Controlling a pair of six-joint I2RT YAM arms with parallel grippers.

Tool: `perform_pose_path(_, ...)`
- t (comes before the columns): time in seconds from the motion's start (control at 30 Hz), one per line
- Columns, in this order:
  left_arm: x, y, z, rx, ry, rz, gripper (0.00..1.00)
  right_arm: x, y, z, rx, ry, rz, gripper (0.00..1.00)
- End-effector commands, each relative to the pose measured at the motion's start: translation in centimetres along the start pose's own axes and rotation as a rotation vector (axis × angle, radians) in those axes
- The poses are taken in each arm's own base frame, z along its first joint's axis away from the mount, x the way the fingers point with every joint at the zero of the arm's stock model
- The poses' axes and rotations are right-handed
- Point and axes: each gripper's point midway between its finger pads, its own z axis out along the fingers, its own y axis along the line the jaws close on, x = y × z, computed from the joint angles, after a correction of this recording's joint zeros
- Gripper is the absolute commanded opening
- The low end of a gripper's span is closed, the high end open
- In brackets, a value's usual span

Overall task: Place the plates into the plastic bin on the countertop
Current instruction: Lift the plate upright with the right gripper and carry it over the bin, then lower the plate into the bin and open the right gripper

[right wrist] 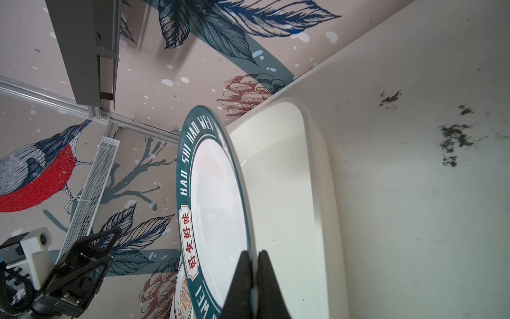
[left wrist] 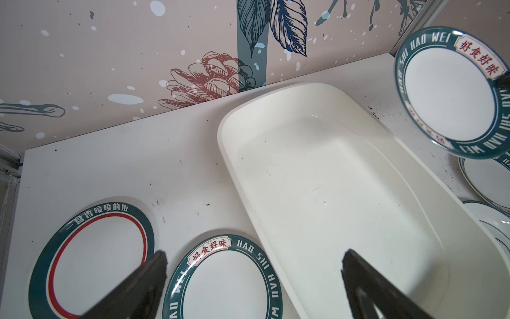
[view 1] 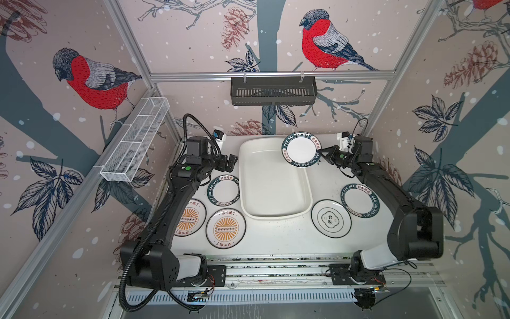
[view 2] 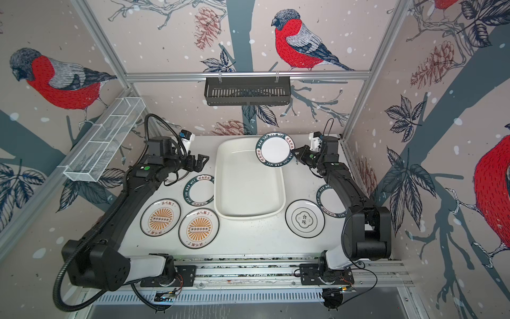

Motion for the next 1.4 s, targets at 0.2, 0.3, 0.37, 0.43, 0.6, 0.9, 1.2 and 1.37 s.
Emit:
perform_pose_path(0.2, -1.0, -1.1, 0.0, 0.077, 0.065, -0.016, 0.98, 3.0, 4.0, 3.8, -0.060, 0.024, -0.055, 0.05)
perform_pose_path(0.3, -1.7, -1.3, -0.6, 0.081, 0.038, -0.002, 0.98, 4.2, 4.4, 5.0, -0.059, 0.045, -0.066, 0.06)
perform_pose_path(0.37, -2.2, -1.5, -1.2, 0.082, 0.013, 0.004, 0.98, 4.8, 4.6, 5.6, -0.059, 0.050, -0.070, 0.06)
perform_pose_path(0.43, -2.5, -1.8, -1.6, 0.087, -0.009, 0.006, 0.98, 5.5, 4.6, 6.2, -0.056, 0.061, -0.075, 0.06)
perform_pose_path(0.6, -2.2, -2.9, -2.4, 0.135, -0.035, 0.007, 0.98, 7.2, 4.7, 8.1, -0.045, 0.091, -0.085, 0.06)
perform_pose_path(0.9, -1.3, -4.4, -2.7, 0.215, -0.038, -0.014, 0.98, 9.5, 3.6, 12.3, -0.038, 0.131, -0.061, 0.07)
perform_pose_path(1.2, -1.4, -5.0, -2.9, 0.250, -0.048, -0.026, 0.98, 10.1, 1.3, 16.5, -0.004, 0.154, -0.009, 0.08)
perform_pose_path(1.37, -1.2, -5.2, -2.8, 0.266, -0.045, -0.036, 0.98, 10.7, -0.2, 18.1, 0.011, 0.163, 0.021, 0.09)
